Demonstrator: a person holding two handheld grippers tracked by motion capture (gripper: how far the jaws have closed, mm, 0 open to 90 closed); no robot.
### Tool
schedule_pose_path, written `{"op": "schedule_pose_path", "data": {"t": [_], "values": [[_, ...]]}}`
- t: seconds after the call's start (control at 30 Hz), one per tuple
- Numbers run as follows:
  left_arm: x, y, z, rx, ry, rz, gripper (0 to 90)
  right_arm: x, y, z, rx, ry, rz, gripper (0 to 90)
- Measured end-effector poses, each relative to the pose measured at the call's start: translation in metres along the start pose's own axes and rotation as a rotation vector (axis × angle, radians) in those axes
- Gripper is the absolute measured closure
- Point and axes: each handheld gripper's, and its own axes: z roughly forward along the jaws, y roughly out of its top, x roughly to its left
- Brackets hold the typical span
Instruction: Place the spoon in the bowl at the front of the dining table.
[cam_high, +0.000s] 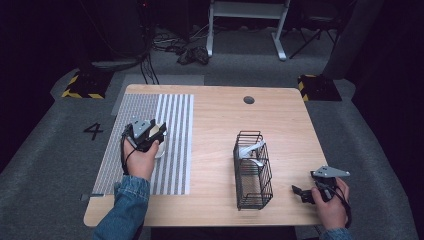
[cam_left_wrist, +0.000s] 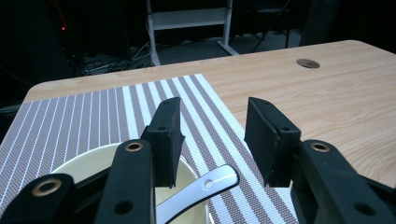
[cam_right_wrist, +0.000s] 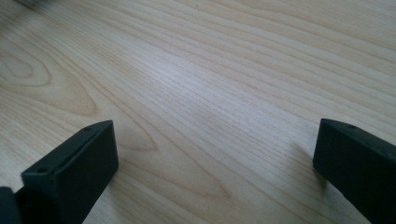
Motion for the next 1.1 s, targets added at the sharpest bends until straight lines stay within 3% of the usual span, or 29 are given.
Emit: {"op": "schedule_pose_path", "data": {"t": [0.37, 0.77, 1.1], "values": [[-0.006, 0.012, -0.027, -0.026, 0.012, -0.020, 41.9, 0.000, 0.000, 0.000, -0.001, 0.000, 0.000, 0.1], [-0.009, 0.011, -0.064, -0.030, 0.015, -0.054, 34.2, 0.000, 0.000, 0.000, -0.001, -0.001, 0.001, 0.1], [-0.009, 0.005, -0.090, -0.006, 0.009, -0.034, 30.7, 0.000, 0.000, 0.000, -0.001, -0.001, 0.001, 0.1]]}}
